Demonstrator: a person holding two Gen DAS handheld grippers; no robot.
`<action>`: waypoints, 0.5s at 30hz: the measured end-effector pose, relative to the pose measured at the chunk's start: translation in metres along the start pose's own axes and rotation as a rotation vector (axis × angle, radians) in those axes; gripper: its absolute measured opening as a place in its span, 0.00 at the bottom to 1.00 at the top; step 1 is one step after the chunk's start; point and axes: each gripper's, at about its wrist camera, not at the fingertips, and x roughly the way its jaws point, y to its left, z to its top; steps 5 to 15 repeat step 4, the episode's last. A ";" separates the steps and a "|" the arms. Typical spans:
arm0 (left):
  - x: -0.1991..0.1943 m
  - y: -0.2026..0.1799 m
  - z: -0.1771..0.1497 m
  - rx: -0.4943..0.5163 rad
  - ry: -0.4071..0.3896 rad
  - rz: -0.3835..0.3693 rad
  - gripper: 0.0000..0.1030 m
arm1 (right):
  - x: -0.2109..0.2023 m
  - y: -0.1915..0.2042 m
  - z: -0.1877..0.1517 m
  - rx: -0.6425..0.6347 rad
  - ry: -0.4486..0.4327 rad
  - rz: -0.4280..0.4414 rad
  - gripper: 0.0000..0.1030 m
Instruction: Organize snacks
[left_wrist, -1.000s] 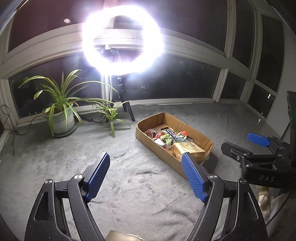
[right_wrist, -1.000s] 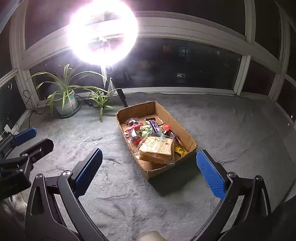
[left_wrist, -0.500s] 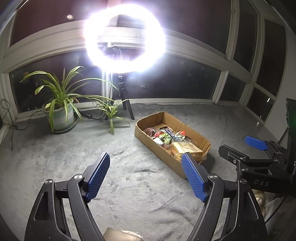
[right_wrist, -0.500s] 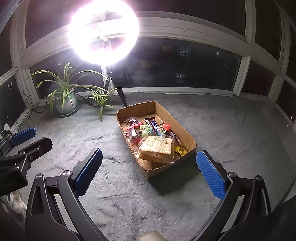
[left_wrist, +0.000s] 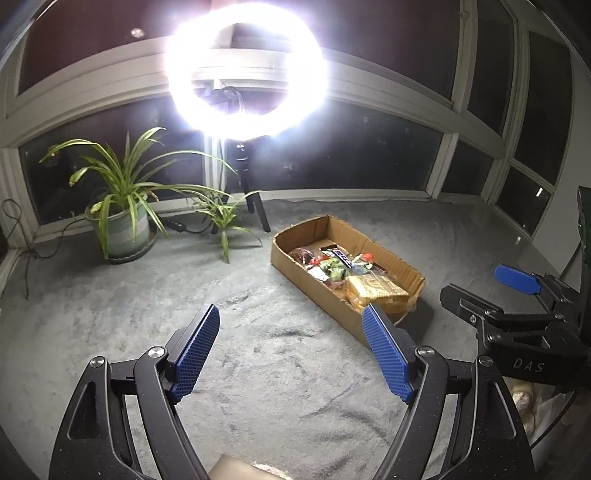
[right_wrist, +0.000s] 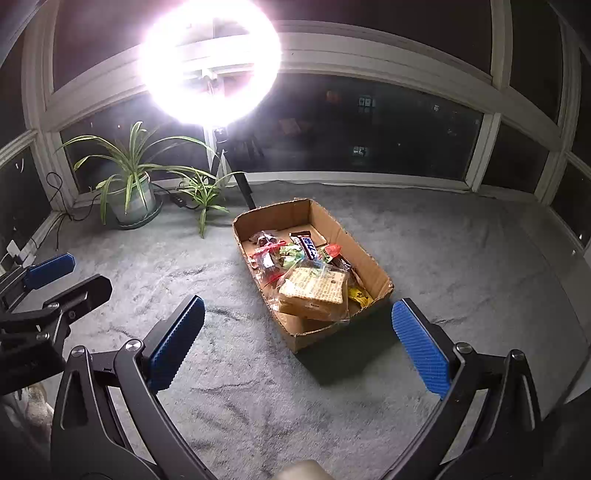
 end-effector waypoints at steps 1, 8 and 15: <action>0.000 0.000 0.000 -0.002 -0.001 -0.005 0.78 | 0.001 0.000 0.000 -0.002 0.003 0.001 1.00; -0.003 -0.001 -0.002 0.017 -0.016 -0.012 0.78 | 0.003 0.001 -0.001 -0.007 0.008 0.002 1.00; -0.003 -0.001 -0.002 0.017 -0.016 -0.012 0.78 | 0.003 0.001 -0.001 -0.007 0.008 0.002 1.00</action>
